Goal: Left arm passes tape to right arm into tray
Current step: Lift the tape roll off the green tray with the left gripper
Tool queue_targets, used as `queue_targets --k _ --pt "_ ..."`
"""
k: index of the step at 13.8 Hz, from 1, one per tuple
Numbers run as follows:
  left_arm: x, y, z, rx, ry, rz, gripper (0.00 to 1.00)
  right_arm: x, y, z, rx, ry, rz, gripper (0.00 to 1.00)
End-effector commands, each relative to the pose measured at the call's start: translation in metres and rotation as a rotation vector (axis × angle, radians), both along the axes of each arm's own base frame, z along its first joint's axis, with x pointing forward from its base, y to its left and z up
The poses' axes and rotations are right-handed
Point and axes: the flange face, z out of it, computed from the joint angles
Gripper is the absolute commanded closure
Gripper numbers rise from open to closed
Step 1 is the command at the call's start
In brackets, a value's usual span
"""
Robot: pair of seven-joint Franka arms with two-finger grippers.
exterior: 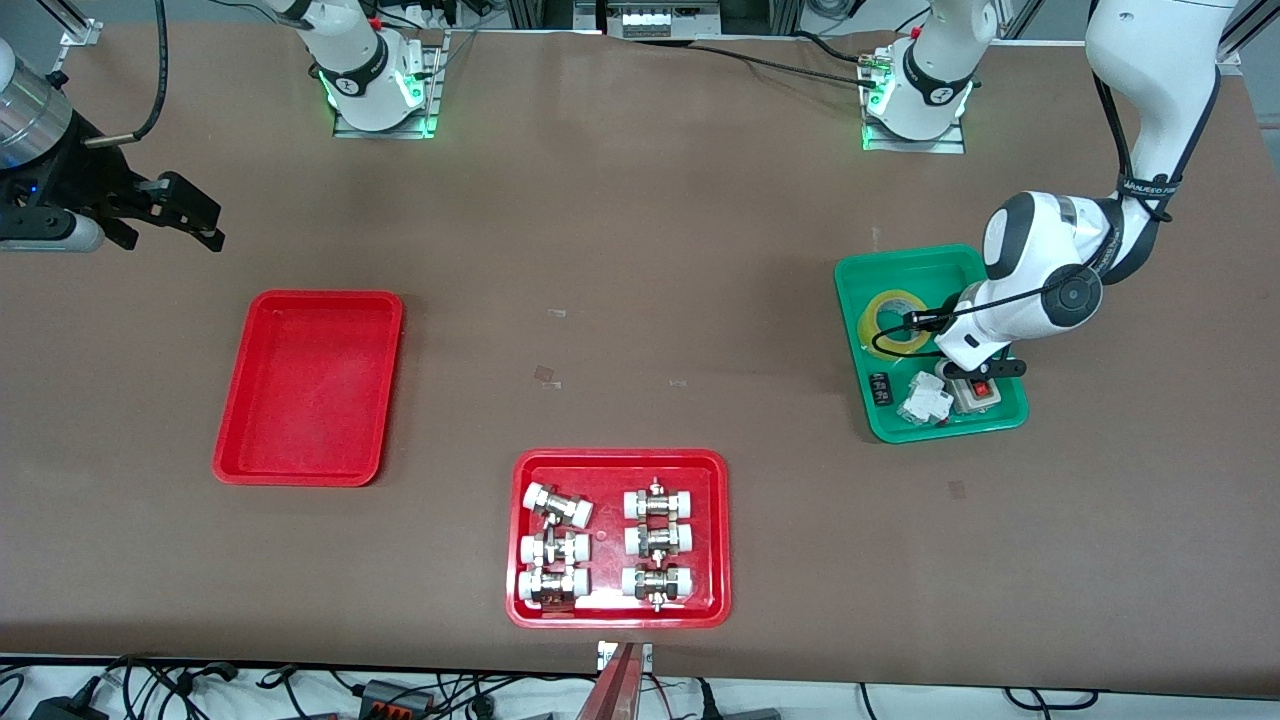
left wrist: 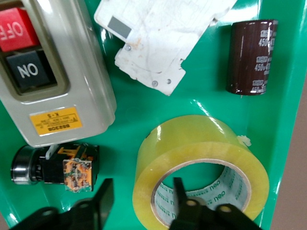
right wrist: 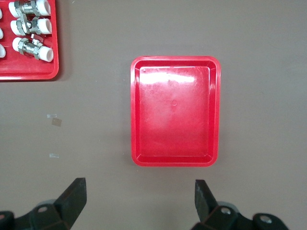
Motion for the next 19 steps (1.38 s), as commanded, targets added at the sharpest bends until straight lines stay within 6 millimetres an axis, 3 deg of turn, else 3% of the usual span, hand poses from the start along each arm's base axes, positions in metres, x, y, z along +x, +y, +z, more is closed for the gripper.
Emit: queue_targets --k 1,3,5,7,9,10,12,14,15,17,19 --pt "-0.001 -0.004 0.004 0.016 -0.017 -0.023 0.87 0.001 0.002 0.006 -0.007 -0.002 0.002 0.0" --pt "0.001 -0.007 0.007 0.013 -0.034 -0.038 0.99 0.001 0.002 0.006 -0.007 -0.002 0.002 0.0" --pt "0.006 -0.008 0.015 0.015 -0.045 -0.042 0.99 0.0 0.002 0.006 -0.007 -0.001 0.002 0.0" --pt "0.019 -0.006 0.04 0.025 -0.02 -0.043 0.99 0.0 0.002 0.006 -0.007 -0.001 0.002 0.0" --pt "0.044 -0.004 0.087 0.037 -0.001 -0.043 0.99 0.0 0.002 0.006 -0.007 -0.001 0.004 0.0" --pt "0.061 -0.011 0.124 0.038 0.007 -0.055 0.99 0.0 0.002 0.006 -0.007 -0.001 0.004 0.0" --pt "0.088 -0.026 0.196 0.026 0.002 -0.078 0.99 0.0 0.002 0.006 -0.007 -0.001 0.004 0.0" --pt "0.11 -0.043 0.252 -0.006 -0.074 -0.088 0.99 0.0 0.002 0.005 -0.008 0.001 0.004 0.0" --pt "0.115 -0.062 0.27 -0.061 -0.108 -0.082 0.99 0.0 0.002 0.005 -0.008 0.001 0.004 0.0" --pt "0.13 -0.1 0.291 -0.235 -0.148 -0.058 0.99 0.0 0.002 0.005 -0.008 0.001 0.004 0.0" --pt "0.161 -0.122 0.274 -0.381 -0.125 0.103 1.0 0.001 0.002 0.004 -0.008 0.004 0.004 0.0"
